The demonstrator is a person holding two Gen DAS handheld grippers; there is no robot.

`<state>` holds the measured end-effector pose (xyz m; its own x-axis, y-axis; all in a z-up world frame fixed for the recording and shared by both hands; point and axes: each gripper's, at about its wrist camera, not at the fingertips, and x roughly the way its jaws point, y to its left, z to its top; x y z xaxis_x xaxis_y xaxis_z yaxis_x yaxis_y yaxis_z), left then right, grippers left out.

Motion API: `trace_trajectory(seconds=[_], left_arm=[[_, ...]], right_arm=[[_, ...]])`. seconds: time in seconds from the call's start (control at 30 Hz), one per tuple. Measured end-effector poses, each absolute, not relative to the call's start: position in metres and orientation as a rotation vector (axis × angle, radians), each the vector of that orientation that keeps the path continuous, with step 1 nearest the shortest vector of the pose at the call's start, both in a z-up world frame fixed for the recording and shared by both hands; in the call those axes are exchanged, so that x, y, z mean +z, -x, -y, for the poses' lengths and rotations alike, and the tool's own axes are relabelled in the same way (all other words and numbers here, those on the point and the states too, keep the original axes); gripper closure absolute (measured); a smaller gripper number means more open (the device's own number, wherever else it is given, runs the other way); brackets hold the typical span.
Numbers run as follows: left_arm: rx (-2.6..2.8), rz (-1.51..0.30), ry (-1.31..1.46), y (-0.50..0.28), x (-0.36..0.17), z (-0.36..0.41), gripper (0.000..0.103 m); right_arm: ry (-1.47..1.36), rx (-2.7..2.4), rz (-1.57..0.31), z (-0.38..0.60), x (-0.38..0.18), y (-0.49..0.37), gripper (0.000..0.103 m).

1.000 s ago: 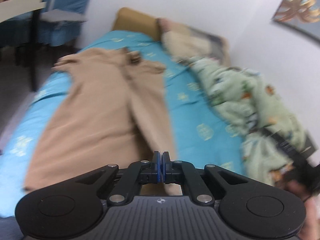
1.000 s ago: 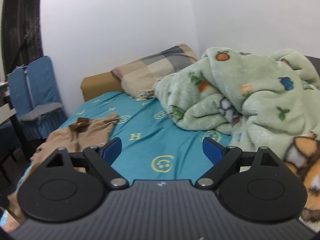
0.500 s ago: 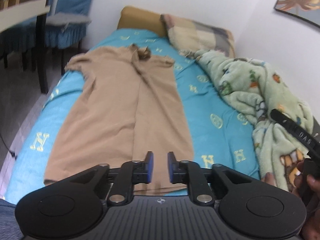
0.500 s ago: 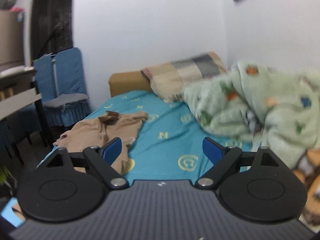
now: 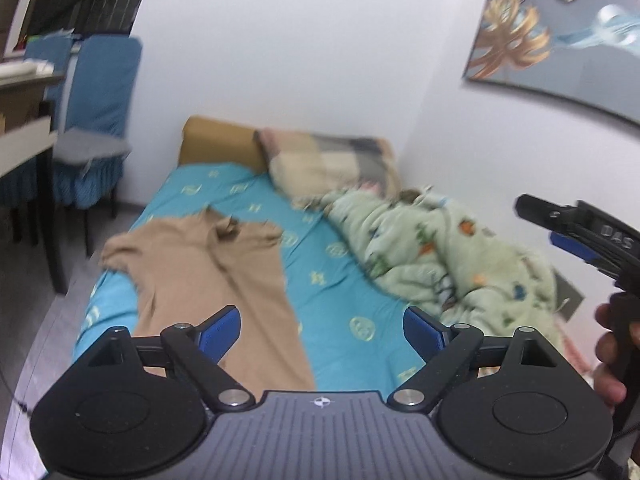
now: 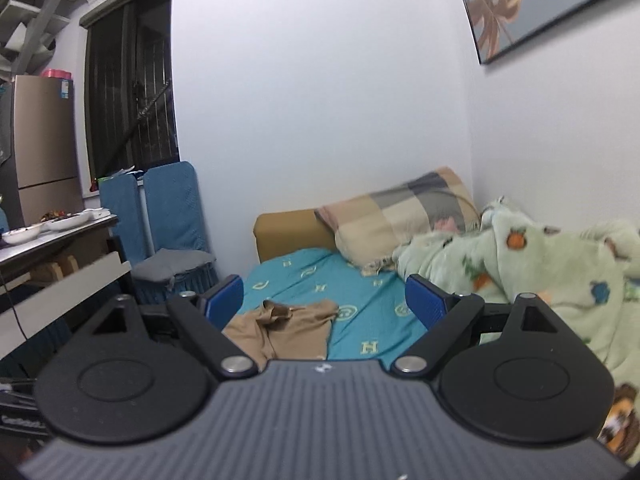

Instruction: Fold clothes

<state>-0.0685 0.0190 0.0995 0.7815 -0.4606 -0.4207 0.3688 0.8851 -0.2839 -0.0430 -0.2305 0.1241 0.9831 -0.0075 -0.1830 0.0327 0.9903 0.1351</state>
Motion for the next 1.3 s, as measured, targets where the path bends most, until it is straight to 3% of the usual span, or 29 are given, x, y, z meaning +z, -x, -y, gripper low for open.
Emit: trace_trajectory(seconds=[0.3, 0.5, 0.77, 1.0, 1.03, 1.1, 1.3], left_arm=[[-0.465, -0.362, 0.183, 0.083, 0.169, -0.026, 0.003], [-0.365, -0.386, 0.209, 0.024, 0.156, -0.048, 0.003], [-0.197, -0.480, 0.285, -0.088, 0.062, -0.117, 0.004], [0.024, -0.559, 0.338, -0.139, -0.021, -0.181, 0.006], [0.060, -0.552, 0.341, -0.144, -0.030, -0.187, 0.006], [0.093, -0.587, 0.349, -0.160, -0.050, -0.197, 0.006], [0.160, -0.660, 0.390, -0.199, -0.102, -0.217, 0.006]], right_arm=[[-0.130, 0.044, -0.284, 0.210, 0.148, 0.003, 0.014], [-0.122, 0.100, -0.366, 0.194, 0.158, -0.037, 0.014], [-0.016, 0.229, -0.590, 0.120, 0.077, -0.187, 0.015], [0.138, 0.431, -0.720, 0.008, -0.036, -0.341, 0.015], [0.154, 0.467, -0.746, -0.011, -0.053, -0.363, 0.024], [0.182, 0.517, -0.782, -0.048, -0.084, -0.401, 0.026], [0.333, 0.650, -0.782, -0.135, -0.159, -0.468, 0.025]])
